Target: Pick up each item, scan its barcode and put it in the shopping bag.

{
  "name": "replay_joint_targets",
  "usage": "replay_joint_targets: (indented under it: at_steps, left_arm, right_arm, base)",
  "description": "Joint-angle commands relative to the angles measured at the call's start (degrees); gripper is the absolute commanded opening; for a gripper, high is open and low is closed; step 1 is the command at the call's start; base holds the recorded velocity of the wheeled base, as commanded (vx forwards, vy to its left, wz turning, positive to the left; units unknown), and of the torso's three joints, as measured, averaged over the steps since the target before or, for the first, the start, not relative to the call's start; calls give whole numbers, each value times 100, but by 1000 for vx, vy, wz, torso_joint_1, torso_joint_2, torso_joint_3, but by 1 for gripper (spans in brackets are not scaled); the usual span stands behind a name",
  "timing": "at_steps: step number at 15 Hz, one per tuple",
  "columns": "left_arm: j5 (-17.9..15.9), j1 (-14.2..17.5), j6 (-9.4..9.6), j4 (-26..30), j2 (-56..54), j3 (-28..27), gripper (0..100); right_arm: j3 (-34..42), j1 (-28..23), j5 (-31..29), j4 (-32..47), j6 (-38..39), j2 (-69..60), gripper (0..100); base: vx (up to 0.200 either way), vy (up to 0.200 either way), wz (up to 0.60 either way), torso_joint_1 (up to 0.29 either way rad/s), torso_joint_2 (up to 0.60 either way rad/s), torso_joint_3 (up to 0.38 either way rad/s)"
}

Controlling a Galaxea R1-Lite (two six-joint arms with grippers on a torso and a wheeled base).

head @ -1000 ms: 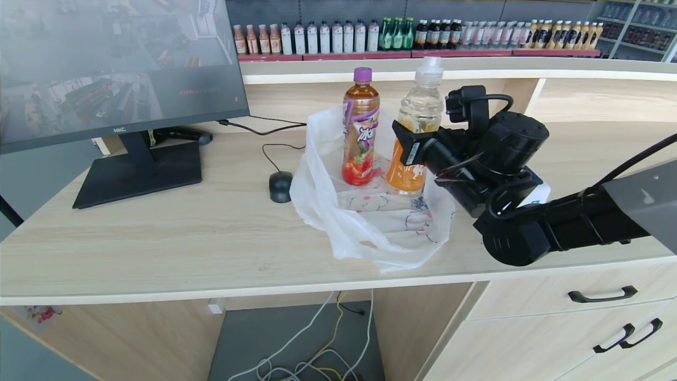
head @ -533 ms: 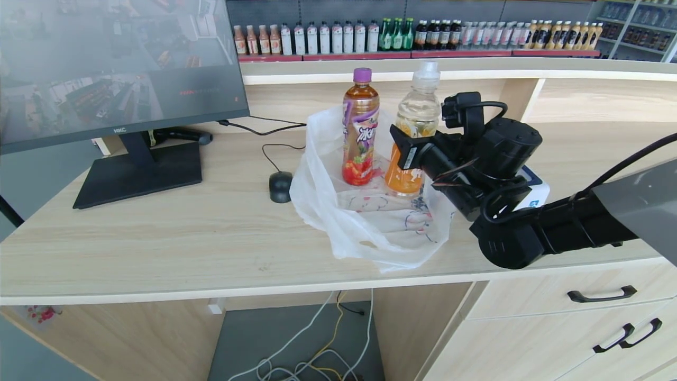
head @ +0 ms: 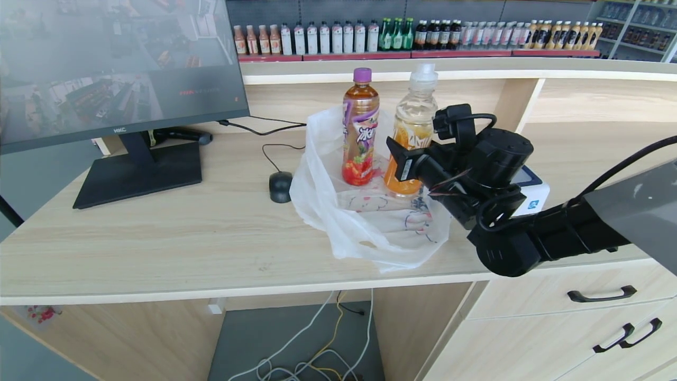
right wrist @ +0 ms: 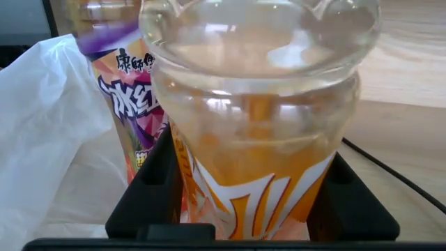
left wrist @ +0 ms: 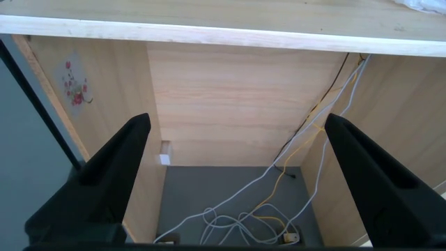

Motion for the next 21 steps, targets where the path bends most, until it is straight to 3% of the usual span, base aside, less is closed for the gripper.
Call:
replay_joint_targets:
  at_steps: [1, 6, 7, 10, 16, 21]
  left_arm:
    - [-5, 1, 0, -4, -2, 0, 100]
    - [4, 1, 0, 5, -2, 0, 100]
    - [4, 1, 0, -4, -2, 0, 100]
    - [4, 1, 0, -4, -2, 0, 100]
    - [4, 1, 0, -4, -2, 0, 100]
    - [4, 1, 0, 5, -2, 0, 100]
  right_arm:
    - [76, 29, -4, -50, -1, 33, 0]
    - [278, 46, 5, -156, -10, 33, 0]
    - [278, 46, 5, -156, -10, 33, 100]
    - [269, 55, 5, -191, -1, 15, 100]
    - [524, 108, -13, -1052, -125, -64, 100]
    - [656, 213, -30, -1096, -125, -776, 100]
  base:
    - [0, 0, 0, 0, 0, 0]
    - [0, 0, 0, 0, 0, 0]
    - [0, 0, 0, 0, 0, 0]
    - [0, 0, 0, 0, 0, 0]
    - [0, 0, 0, 0, 0, 0]
    - [0, 0, 0, 0, 0, 0]
